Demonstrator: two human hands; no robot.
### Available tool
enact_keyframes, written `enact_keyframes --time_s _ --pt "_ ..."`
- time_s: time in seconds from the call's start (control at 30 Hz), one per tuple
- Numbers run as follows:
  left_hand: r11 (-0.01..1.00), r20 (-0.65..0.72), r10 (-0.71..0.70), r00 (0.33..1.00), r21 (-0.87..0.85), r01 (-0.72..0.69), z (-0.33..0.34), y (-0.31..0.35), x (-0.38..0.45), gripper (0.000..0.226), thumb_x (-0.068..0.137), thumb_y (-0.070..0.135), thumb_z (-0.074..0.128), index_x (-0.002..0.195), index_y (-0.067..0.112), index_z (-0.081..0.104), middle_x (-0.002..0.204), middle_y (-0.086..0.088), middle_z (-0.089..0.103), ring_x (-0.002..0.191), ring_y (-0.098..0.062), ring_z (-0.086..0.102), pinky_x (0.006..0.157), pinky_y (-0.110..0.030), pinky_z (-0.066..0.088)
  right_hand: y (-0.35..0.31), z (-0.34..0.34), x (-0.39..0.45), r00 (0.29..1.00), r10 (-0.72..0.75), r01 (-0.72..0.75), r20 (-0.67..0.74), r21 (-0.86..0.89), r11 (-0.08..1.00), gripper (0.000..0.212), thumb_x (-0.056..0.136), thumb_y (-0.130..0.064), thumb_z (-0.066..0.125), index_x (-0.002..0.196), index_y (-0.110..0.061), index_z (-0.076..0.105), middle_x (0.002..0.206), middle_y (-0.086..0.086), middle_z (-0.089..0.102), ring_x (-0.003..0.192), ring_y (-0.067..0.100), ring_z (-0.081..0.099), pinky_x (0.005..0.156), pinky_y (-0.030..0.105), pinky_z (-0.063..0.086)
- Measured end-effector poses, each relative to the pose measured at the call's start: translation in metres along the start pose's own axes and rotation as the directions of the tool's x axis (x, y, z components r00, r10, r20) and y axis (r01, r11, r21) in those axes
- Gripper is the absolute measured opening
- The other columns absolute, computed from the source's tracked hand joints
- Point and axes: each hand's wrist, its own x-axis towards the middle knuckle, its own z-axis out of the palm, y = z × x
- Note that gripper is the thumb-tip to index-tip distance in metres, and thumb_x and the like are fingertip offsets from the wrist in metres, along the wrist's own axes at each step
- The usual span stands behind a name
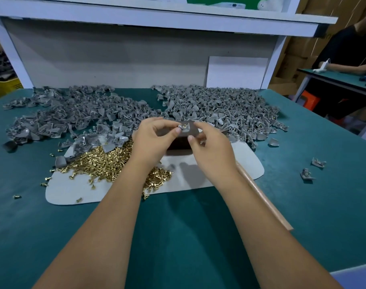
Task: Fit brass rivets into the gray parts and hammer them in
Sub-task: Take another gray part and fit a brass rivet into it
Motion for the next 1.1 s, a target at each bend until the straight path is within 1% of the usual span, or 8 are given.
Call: enact_keyframes --time_s 0.17,0.27,0.37,0.47,0.57,0.7,0.93,1.1 --pt "1.000 0.007 0.026 1.000 -0.009 -0.026 0.000 0.004 -0.002 0.013 0.084 0.021 0.077 0.096 0.027 0.076 0.121 -0.007 0.061 0.119 -0.010 0.055 0.104 -0.024 0.045 -0.008 0.006 0.023 0.988 0.121 -0.143 0.099 0.260 0.955 0.016 0.090 -0.020 0.063 0.106 -0.023 0.065 0.099 0.000 0.070 0.093 0.014 0.064 0.087 0.036 0.052" --pt "1.000 -0.024 0.005 1.000 0.008 -0.005 -0.001 0.002 -0.002 0.020 0.085 0.024 0.076 0.103 0.032 0.074 0.121 -0.001 0.063 0.123 -0.015 0.053 0.109 -0.041 0.041 -0.009 0.006 0.039 0.976 0.180 -0.205 0.121 0.240 0.949 0.009 0.087 -0.016 0.066 0.092 -0.023 0.065 0.092 0.004 0.070 0.088 0.022 0.066 0.085 0.042 0.054" --pt "0.983 -0.106 -0.051 0.993 0.170 0.069 0.001 -0.001 -0.001 0.021 0.088 0.034 0.071 0.109 0.038 0.072 0.108 0.018 0.068 0.124 -0.012 0.049 0.103 -0.038 0.022 -0.001 0.003 0.056 0.957 0.284 -0.276 -0.059 0.114 0.954 0.036 0.090 -0.021 0.064 0.124 -0.014 0.057 0.109 0.004 0.066 0.100 0.022 0.062 0.082 0.029 0.046" --pt "0.933 -0.181 -0.040 0.983 0.344 0.102 0.002 -0.003 -0.001 0.017 0.091 0.037 0.066 0.106 0.043 0.072 0.092 0.027 0.063 0.123 -0.009 0.045 0.092 -0.037 0.018 0.004 0.008 0.053 0.921 0.358 -0.337 -0.151 0.149 0.930 0.072 0.093 -0.020 0.059 0.151 -0.017 0.015 0.138 0.006 0.049 0.124 0.024 0.048 0.091 0.033 0.038" --pt "0.924 -0.176 -0.047 0.983 0.365 0.110 0.001 -0.005 0.000 0.018 0.092 0.034 0.063 0.106 0.042 0.072 0.093 0.025 0.064 0.121 -0.010 0.048 0.090 -0.035 0.018 0.007 0.024 0.037 0.958 0.196 -0.225 -0.210 -0.124 0.966 0.071 0.091 -0.023 0.058 0.149 -0.016 0.018 0.146 0.008 0.036 0.133 0.026 0.033 0.111 0.041 0.030" --pt "0.949 -0.171 -0.047 0.984 0.299 0.098 -0.003 -0.007 0.001 0.022 0.092 0.025 0.063 0.107 0.038 0.073 0.107 0.018 0.070 0.119 -0.015 0.055 0.106 -0.046 0.029 -0.004 0.033 0.026 0.965 -0.134 0.060 -0.224 -0.309 0.949 0.053 0.087 -0.020 0.059 0.137 -0.018 0.041 0.129 0.005 0.047 0.119 0.021 0.041 0.102 0.034 0.034" --pt "0.747 -0.370 -0.125 0.921 0.575 0.332 -0.040 -0.015 0.003 0.041 0.088 0.016 0.057 0.124 0.035 0.066 0.127 -0.001 0.065 0.129 -0.026 0.042 0.110 -0.047 0.022 -0.019 0.042 0.008 0.958 -0.255 0.273 0.134 -0.138 0.952 0.024 0.092 -0.016 0.049 0.106 -0.022 0.067 0.103 -0.004 0.065 0.097 0.015 0.056 0.077 0.033 0.049" --pt "0.606 -0.353 -0.268 0.896 0.662 0.442 -0.050 -0.021 0.000 0.033 0.088 0.020 0.051 0.116 0.017 0.069 0.123 -0.015 0.062 0.123 -0.036 0.048 0.104 -0.048 0.034 -0.019 0.049 0.007 0.874 -0.221 0.285 0.432 -0.090 0.954 0.031 0.090 -0.042 0.055 0.114 -0.027 0.066 0.098 -0.010 0.057 0.103 0.011 0.054 0.083 0.031 0.046"
